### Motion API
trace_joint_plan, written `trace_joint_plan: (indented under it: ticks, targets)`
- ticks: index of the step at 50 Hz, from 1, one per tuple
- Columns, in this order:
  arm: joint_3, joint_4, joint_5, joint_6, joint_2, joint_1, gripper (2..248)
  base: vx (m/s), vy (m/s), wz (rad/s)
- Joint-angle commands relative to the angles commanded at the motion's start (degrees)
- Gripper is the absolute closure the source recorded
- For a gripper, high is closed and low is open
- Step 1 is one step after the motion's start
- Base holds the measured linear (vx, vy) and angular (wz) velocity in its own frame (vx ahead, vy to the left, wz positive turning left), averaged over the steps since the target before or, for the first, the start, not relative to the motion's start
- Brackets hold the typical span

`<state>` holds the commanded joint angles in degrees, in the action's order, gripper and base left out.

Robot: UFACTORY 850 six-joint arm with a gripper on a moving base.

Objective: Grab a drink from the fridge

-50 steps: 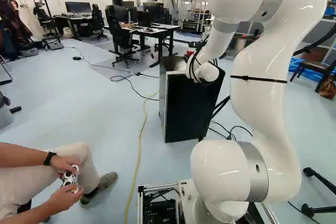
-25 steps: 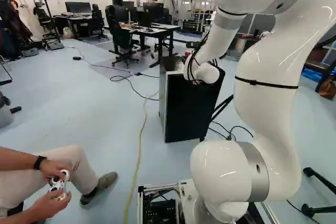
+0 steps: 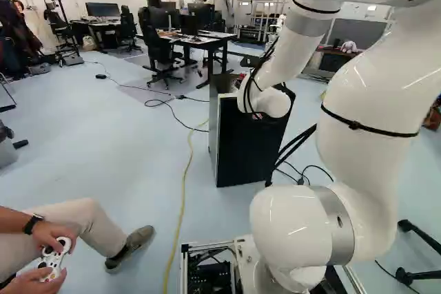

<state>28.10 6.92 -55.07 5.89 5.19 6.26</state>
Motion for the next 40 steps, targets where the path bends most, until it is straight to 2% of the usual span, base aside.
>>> trace_joint_plan:
  ticks: [22,40]
  targets:
    - [-10.5,-3.1,2.3,-2.7,-9.6,-2.8,152,0.000,0.000,0.000]
    - [-16.7,-5.0,3.7,-4.3,-15.3,-4.5,152,0.000,0.000,0.000]
